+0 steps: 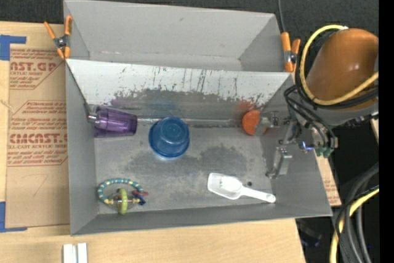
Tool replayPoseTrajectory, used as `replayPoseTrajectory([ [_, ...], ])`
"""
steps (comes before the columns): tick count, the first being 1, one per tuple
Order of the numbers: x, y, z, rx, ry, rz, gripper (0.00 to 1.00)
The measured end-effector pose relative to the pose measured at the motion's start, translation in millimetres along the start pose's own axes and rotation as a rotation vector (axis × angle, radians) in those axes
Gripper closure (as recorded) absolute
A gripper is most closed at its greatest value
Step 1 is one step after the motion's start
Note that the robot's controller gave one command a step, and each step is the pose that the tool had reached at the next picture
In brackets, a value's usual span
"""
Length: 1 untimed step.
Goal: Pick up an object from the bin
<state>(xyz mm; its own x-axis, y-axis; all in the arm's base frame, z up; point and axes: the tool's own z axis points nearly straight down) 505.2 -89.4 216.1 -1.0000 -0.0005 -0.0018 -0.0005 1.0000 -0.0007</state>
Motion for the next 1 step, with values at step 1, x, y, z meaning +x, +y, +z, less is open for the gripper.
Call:
replayPoseTrajectory([
  [1,0.0,0.0,0.0,0.000,0.000,0.000,0.00],
])
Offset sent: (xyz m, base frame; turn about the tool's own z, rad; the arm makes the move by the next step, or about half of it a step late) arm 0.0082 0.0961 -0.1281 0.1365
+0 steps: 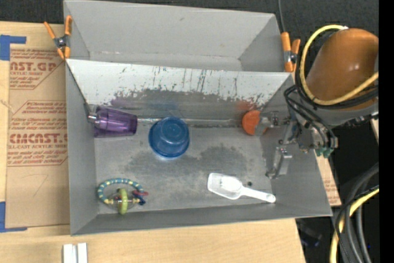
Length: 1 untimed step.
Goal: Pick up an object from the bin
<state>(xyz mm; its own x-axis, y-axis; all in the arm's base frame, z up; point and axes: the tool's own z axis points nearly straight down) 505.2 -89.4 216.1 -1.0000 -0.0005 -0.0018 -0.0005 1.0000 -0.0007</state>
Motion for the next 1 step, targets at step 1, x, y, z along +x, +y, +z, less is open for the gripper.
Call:
replayPoseTrajectory([
  [1,-6.7,67.0,88.1,-0.002,-0.005,0.099,0.00],
])
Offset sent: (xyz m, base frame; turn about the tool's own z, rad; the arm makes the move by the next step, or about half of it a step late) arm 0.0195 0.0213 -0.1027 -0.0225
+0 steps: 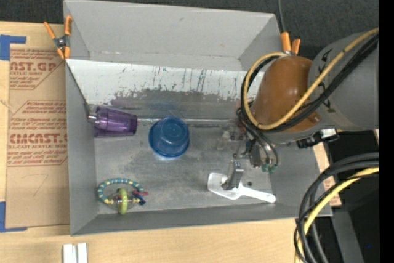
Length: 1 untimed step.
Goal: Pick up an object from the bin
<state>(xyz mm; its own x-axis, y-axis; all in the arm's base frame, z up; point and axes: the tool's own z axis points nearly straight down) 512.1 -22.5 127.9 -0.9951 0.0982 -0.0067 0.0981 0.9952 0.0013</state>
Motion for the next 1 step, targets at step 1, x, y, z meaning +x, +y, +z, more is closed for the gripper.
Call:
replayPoseTrajectory([
  [1,-9.4,-18.2,17.6,0.002,0.004,-0.077,0.00],
])
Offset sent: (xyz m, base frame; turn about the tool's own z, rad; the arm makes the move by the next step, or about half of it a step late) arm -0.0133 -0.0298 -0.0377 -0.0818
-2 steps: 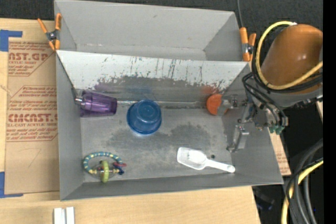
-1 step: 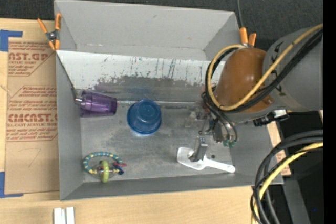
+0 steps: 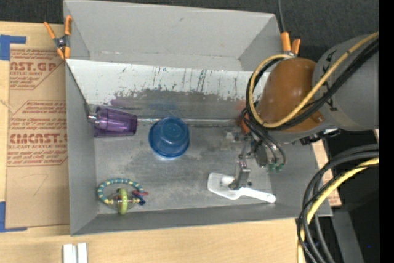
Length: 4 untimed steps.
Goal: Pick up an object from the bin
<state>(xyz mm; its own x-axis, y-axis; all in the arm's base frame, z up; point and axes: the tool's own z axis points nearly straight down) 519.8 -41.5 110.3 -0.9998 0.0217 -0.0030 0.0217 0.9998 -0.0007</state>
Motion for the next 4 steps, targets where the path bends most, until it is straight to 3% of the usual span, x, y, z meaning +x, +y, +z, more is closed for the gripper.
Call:
replayPoseTrajectory([
  [1,22.4,-11,22,-0.002,0.003,-0.005,0.00],
  [2,20.8,-11,21,-0.002,0.004,-0.007,0.00],
  [3,9.8,-48,0,-0.002,0.002,-0.227,0.00],
  [4,30.0,-31,41,-0.004,-0.001,-0.082,0.00],
])
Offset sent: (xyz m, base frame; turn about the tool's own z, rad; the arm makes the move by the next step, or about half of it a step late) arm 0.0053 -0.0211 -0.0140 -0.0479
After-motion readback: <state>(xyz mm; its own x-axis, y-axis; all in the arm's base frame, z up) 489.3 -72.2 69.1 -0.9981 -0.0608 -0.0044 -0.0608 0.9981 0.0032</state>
